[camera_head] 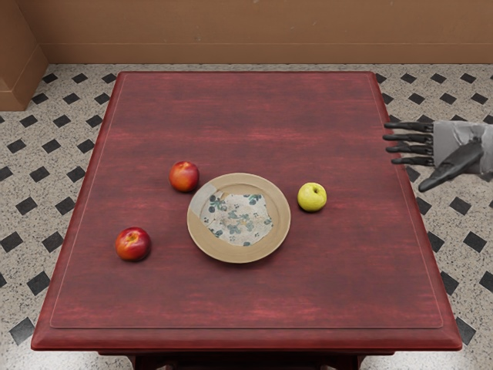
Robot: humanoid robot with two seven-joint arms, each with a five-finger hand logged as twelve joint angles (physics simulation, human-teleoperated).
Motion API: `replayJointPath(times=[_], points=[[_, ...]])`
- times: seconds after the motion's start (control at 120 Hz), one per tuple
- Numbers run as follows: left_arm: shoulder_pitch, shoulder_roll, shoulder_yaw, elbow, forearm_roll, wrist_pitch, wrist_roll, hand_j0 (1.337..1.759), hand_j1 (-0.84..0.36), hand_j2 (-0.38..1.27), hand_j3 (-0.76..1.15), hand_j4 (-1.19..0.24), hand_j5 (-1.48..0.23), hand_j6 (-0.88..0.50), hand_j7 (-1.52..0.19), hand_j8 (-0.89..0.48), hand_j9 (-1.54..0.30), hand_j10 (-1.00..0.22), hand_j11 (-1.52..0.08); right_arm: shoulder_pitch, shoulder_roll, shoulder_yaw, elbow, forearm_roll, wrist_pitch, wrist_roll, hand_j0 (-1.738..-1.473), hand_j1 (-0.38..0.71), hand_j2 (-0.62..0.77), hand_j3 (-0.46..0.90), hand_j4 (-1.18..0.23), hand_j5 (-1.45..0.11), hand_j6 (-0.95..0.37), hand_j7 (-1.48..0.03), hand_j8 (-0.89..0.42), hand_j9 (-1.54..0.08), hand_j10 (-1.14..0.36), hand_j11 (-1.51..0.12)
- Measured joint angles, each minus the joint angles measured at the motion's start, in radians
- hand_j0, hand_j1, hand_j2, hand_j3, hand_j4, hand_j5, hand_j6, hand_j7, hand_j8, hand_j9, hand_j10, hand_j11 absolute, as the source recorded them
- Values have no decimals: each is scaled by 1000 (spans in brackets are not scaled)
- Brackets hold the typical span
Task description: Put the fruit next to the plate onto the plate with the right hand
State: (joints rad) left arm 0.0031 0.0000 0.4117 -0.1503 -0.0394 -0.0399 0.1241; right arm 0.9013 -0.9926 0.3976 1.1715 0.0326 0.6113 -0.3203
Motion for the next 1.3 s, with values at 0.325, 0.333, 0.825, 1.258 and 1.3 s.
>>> replayJointPath(times=[0.325,0.333,0.825,1.258,1.3], points=[[0,0,0,0,0,0,0,1658,55,49,0,-245,-318,-245,-318,-245,-318,-245,-318,128,66,84,174,-432,0,-130,-1658,-296,-8,0,-46,-59,-46,-59,-46,-59,-46,-59],[0,0,0,0,0,0,0,1658,55,49,0,-245,-318,-245,-318,-245,-318,-245,-318,131,67,87,188,-458,0,-134,-1658,-296,-8,0,-46,-59,-46,-59,-46,-59,-46,-59],[0,0,0,0,0,0,0,1658,55,49,0,-245,-318,-245,-318,-245,-318,-245,-318,-53,322,101,482,-1154,-604,-289,-1658,-300,-7,0,-46,-56,-47,-55,-46,-55,-45,-55],[0,0,0,0,0,0,0,1658,55,49,0,-245,-318,-245,-318,-245,-318,-245,-318,-125,478,7,369,-1249,-799,-291,-1658,-125,-35,0,-190,-245,-192,-244,-191,-244,-190,-244],[0,0,0,0,0,0,0,1658,55,49,0,-245,-318,-245,-318,-245,-318,-245,-318,-123,486,5,367,-1251,-802,-291,-1658,-96,-40,0,-215,-276,-216,-275,-215,-276,-214,-276]])
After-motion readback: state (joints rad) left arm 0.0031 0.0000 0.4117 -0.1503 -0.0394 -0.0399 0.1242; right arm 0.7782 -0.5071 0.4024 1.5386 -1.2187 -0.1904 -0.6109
